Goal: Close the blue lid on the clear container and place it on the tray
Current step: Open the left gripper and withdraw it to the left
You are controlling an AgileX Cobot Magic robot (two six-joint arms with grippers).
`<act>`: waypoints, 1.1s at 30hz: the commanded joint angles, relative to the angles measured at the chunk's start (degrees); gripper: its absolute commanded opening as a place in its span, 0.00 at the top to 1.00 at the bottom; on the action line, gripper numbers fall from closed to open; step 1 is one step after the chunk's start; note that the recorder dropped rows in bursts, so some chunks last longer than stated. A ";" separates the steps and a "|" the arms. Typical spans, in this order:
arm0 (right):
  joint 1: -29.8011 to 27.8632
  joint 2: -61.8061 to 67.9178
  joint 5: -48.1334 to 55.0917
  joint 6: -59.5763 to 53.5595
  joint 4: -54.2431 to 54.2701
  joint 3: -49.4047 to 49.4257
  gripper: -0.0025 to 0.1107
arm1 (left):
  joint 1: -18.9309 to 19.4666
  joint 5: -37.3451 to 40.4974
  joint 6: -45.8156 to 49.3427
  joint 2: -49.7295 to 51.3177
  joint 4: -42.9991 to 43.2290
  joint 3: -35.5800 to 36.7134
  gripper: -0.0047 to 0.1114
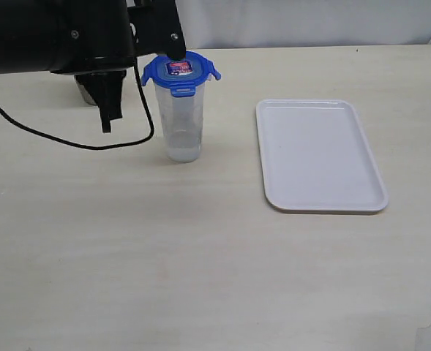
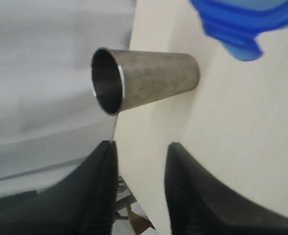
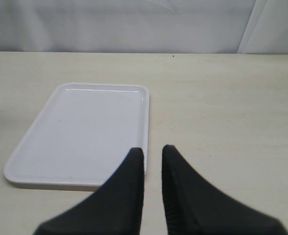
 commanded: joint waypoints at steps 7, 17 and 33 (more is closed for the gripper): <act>-0.02 -0.24 -0.12 -0.01 0.32 0.07 0.86 | 12.07 -13.72 -11.07 -4.24 -7.89 0.04 0.96; -0.02 -0.24 -0.12 -0.01 0.32 0.07 0.86 | 22.48 -56.17 -5.95 -10.75 -33.35 8.98 0.96; -0.02 -0.24 -0.13 -0.40 -1.41 0.07 0.86 | 45.24 -123.77 -22.07 0.02 2.28 29.35 0.96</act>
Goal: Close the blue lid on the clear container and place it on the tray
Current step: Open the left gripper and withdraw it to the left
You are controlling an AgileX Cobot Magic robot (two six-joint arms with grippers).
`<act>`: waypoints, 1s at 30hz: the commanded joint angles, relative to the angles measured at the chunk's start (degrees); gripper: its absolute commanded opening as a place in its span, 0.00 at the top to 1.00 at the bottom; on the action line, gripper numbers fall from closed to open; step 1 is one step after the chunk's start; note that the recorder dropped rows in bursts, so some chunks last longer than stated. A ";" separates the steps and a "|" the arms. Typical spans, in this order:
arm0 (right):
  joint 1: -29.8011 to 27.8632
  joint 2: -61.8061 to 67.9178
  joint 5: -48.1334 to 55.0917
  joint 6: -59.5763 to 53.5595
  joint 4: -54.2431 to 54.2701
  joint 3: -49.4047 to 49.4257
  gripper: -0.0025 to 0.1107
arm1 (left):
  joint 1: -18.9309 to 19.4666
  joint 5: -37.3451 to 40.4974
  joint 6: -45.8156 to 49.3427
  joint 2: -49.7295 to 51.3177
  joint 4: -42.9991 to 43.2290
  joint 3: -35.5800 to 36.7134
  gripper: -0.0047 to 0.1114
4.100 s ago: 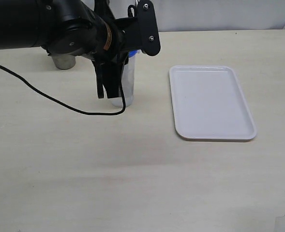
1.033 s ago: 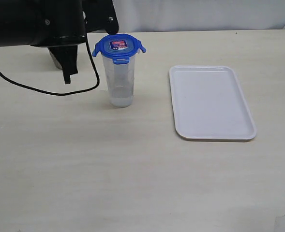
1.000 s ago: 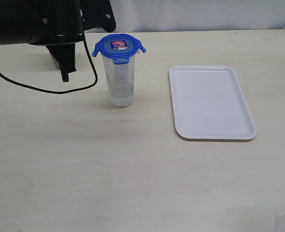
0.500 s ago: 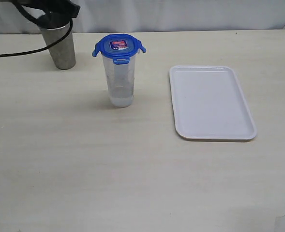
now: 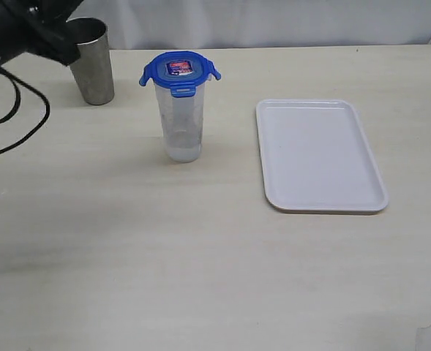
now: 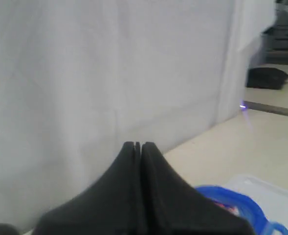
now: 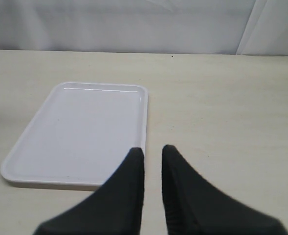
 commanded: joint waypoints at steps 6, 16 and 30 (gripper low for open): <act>-0.02 -0.24 -18.78 -0.30 -10.93 0.07 0.86 | 6.82 -9.98 4.05 12.15 23.31 0.40 0.96; -0.02 0.22 -67.03 17.14 -16.21 0.07 0.86 | 5.61 -9.98 4.17 12.15 25.05 0.40 0.96; -0.02 26.64 -73.97 18.24 -25.84 -4.82 0.86 | 4.52 -9.98 3.94 13.32 22.60 0.40 0.96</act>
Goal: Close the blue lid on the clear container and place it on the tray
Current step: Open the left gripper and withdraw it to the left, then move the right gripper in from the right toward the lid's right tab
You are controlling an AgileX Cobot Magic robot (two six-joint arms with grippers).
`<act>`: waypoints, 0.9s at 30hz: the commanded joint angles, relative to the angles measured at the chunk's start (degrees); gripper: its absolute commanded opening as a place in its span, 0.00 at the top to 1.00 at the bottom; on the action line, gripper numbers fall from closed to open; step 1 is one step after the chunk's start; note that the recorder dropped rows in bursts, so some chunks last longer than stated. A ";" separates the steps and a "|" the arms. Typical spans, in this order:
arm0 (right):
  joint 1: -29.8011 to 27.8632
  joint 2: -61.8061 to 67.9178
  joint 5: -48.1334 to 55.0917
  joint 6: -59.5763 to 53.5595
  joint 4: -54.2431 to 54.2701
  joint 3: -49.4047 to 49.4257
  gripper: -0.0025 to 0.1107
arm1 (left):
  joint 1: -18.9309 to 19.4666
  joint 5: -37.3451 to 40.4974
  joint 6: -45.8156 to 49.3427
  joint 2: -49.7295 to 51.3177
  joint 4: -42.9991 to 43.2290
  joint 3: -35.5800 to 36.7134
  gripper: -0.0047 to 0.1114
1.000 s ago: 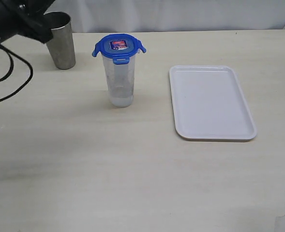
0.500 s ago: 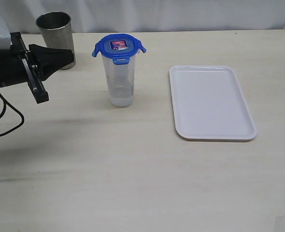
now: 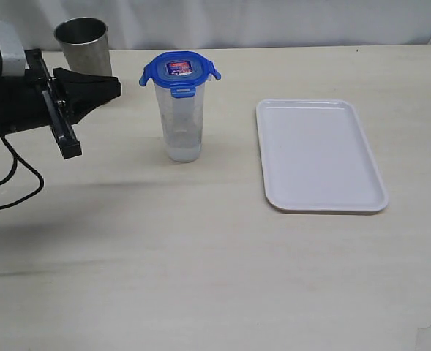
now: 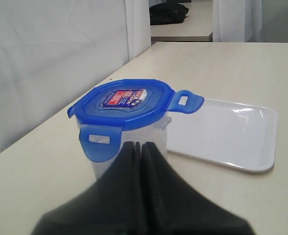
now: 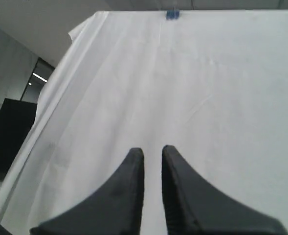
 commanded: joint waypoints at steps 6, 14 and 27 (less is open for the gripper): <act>-0.02 26.67 3.12 7.93 2.58 -14.60 0.86 | -0.12 -0.64 0.31 6.34 -6.14 0.05 0.96; -0.02 52.82 14.79 9.93 -5.19 -31.35 0.94 | -2.41 -0.64 0.30 9.73 -5.55 -2.94 0.96; -0.02 81.52 12.55 39.40 -43.79 -57.01 0.94 | -3.62 -0.64 1.40 9.73 -3.42 -3.22 0.96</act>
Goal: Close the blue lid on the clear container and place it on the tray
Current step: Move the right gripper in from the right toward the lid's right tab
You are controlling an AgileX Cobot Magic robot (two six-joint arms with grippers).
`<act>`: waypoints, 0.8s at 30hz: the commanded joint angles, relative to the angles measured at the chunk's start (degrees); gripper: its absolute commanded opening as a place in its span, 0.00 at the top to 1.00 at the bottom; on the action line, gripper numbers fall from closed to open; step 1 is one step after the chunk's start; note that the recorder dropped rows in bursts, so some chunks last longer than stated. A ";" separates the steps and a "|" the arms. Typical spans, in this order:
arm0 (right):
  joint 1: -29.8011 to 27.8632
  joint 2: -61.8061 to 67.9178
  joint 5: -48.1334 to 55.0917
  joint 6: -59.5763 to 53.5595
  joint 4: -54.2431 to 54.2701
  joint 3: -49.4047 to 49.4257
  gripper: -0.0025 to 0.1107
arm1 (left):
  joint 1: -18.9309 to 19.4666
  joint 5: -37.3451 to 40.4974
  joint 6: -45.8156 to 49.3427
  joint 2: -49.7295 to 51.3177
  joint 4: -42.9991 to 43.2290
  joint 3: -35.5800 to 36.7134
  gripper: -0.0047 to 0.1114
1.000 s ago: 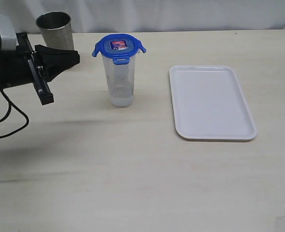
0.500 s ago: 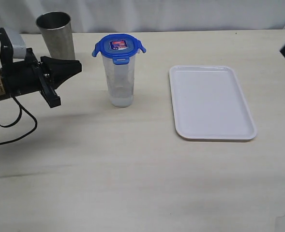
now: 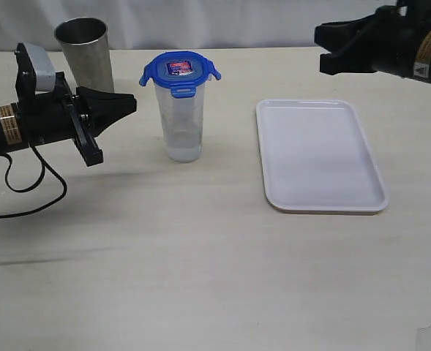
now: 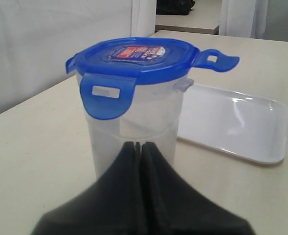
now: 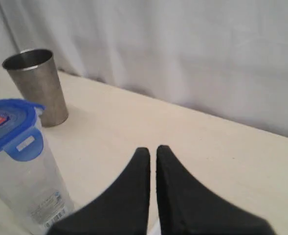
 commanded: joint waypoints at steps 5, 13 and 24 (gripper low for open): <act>-0.02 11.72 -13.94 12.19 -16.97 -12.76 0.94 | -2.03 -0.50 1.71 0.16 0.81 -0.35 0.96; -0.02 20.26 -19.31 8.25 -11.07 -16.90 0.94 | -2.03 -0.50 1.86 0.16 -0.22 -0.35 0.96; 5.92 22.94 -12.66 2.25 -7.65 -21.10 0.94 | -2.03 -0.50 1.95 0.16 -2.21 -0.35 0.96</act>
